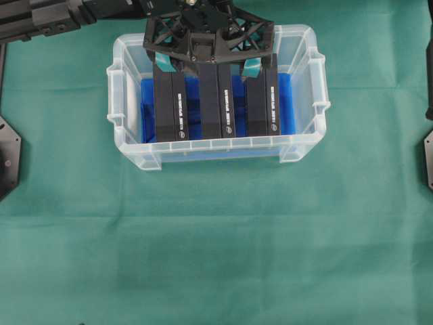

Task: Take the box out of the case with the left arm.
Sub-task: 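Lower the left gripper around the middle box and close on it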

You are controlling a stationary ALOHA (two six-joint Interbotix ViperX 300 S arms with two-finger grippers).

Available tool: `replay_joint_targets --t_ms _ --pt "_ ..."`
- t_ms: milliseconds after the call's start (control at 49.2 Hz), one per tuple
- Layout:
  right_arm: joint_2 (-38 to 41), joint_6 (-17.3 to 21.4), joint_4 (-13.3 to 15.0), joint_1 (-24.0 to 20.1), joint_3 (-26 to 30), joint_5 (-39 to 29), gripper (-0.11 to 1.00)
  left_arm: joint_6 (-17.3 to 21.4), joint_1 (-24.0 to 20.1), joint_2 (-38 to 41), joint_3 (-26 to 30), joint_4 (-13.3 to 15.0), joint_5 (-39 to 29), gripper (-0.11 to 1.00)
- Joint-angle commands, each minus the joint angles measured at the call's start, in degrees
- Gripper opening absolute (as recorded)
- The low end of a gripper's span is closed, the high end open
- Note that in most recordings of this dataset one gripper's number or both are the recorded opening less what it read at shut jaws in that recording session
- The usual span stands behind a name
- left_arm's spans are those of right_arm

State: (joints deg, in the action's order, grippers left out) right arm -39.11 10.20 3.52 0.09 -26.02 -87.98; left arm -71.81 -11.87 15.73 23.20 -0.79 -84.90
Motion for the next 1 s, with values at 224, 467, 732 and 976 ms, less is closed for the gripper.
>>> replay_joint_targets --t_ms 224,467,732,976 --pt "0.09 0.09 0.0 0.09 0.62 0.26 0.0 0.09 -0.18 -1.05 1.67 -0.18 0.35 0.98" --pt "0.09 0.09 0.0 0.0 0.62 0.26 0.0 0.09 -0.18 -0.97 1.58 -0.26 0.35 0.98" --pt "0.09 0.09 0.0 0.0 0.62 0.26 0.0 0.09 -0.18 -0.7 1.23 -0.44 1.23 0.98" --pt "0.0 0.09 -0.09 0.09 0.62 0.26 0.0 0.18 -0.18 0.44 -0.18 -0.62 1.49 0.98"
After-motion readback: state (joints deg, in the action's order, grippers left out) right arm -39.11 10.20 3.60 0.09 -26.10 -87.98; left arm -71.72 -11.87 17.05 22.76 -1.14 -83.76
